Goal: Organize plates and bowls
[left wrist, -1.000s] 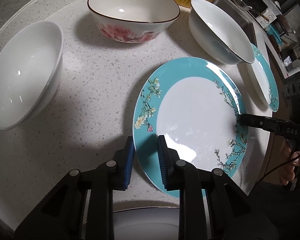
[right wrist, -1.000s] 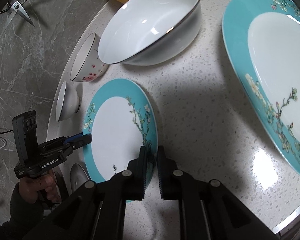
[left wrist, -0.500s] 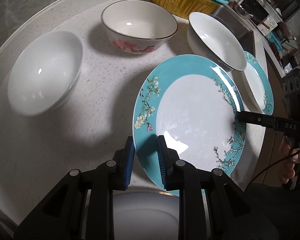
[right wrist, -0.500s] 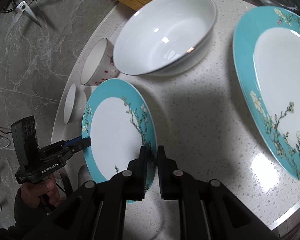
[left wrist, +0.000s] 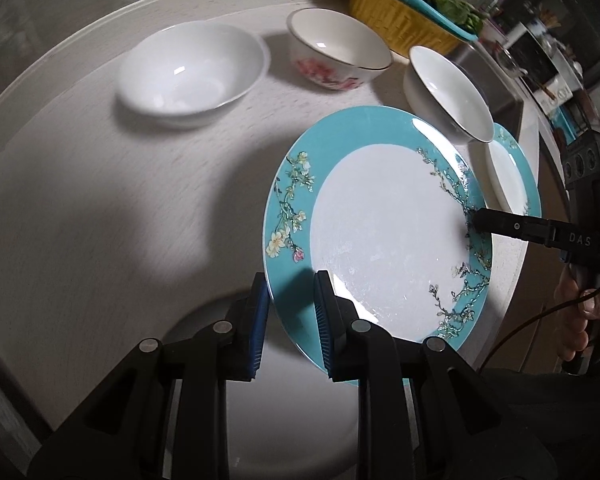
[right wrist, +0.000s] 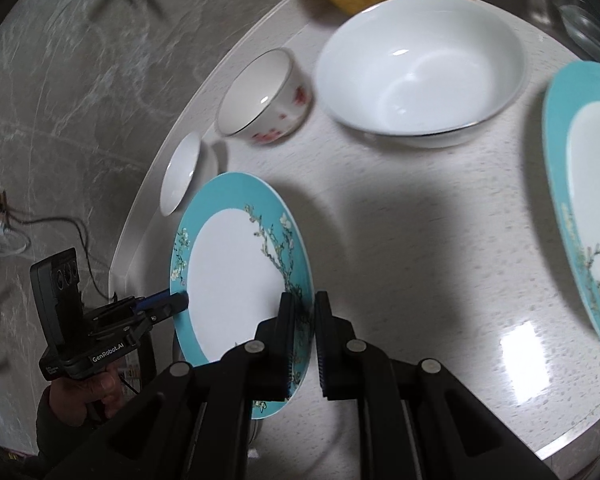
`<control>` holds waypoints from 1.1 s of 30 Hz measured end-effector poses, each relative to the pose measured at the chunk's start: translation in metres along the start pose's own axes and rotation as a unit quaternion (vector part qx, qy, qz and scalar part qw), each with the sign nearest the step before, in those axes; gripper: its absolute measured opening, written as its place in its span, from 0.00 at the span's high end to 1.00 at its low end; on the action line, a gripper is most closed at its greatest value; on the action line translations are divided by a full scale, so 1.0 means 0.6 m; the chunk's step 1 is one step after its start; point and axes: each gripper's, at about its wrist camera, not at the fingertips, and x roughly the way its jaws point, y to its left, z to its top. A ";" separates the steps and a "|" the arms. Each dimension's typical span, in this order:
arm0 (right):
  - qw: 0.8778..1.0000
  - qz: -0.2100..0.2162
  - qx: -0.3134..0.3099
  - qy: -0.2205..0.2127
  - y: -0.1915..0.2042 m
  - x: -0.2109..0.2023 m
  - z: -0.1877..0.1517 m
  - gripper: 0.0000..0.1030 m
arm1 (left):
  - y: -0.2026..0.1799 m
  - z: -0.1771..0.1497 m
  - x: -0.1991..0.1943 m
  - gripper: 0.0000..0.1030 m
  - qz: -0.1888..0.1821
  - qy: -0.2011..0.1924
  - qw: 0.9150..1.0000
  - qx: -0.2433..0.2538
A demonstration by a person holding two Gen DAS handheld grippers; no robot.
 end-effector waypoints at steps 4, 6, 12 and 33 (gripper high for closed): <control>1.000 0.006 -0.022 0.013 0.032 0.014 -0.007 0.88 | 0.027 -0.049 -0.031 0.81 0.005 -0.009 1.000 -0.024; 0.999 0.008 -0.034 0.020 0.047 0.023 -0.011 0.88 | 0.041 -0.075 -0.044 0.81 0.008 -0.013 0.999 -0.040; 0.996 0.014 -0.068 0.052 0.094 0.063 -0.031 0.88 | 0.086 -0.150 -0.069 0.81 0.010 -0.023 0.996 -0.080; 0.985 -0.030 -0.135 0.104 0.147 0.154 -0.100 0.87 | 0.141 -0.299 -0.059 0.80 0.050 -0.014 0.992 -0.112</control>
